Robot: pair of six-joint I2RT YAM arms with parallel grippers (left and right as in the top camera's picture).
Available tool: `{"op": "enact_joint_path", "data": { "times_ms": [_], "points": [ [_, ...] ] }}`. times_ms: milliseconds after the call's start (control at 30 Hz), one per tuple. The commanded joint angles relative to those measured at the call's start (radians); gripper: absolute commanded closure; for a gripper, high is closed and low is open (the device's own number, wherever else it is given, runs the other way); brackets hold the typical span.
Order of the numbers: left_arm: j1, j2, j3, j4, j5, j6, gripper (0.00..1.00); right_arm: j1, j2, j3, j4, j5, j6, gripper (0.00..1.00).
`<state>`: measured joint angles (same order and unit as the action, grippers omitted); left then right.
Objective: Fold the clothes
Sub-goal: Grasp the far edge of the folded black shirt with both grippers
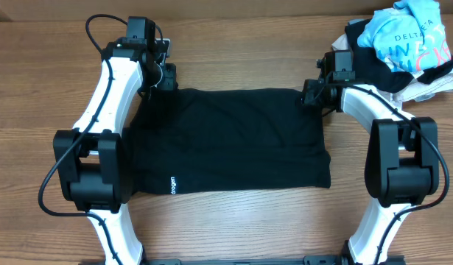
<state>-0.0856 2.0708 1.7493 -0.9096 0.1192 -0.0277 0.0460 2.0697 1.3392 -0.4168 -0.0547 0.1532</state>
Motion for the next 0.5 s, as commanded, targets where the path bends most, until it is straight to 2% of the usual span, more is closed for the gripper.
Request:
{"op": "enact_joint_path", "data": {
  "times_ms": [0,267,467],
  "points": [
    [-0.006,-0.012,0.016,-0.004,0.008,-0.014,0.96,0.0,0.02,0.01,0.021,0.011,-0.005,0.42],
    [-0.006,-0.012,0.016,-0.003,0.002,-0.014,0.96,0.0,0.02,0.01,0.041,0.047,-0.005,0.4],
    [-0.005,-0.012,0.016,-0.01,0.0,-0.013,0.96,0.0,0.02,0.01,0.01,-0.003,-0.005,0.61]
  ]
}}
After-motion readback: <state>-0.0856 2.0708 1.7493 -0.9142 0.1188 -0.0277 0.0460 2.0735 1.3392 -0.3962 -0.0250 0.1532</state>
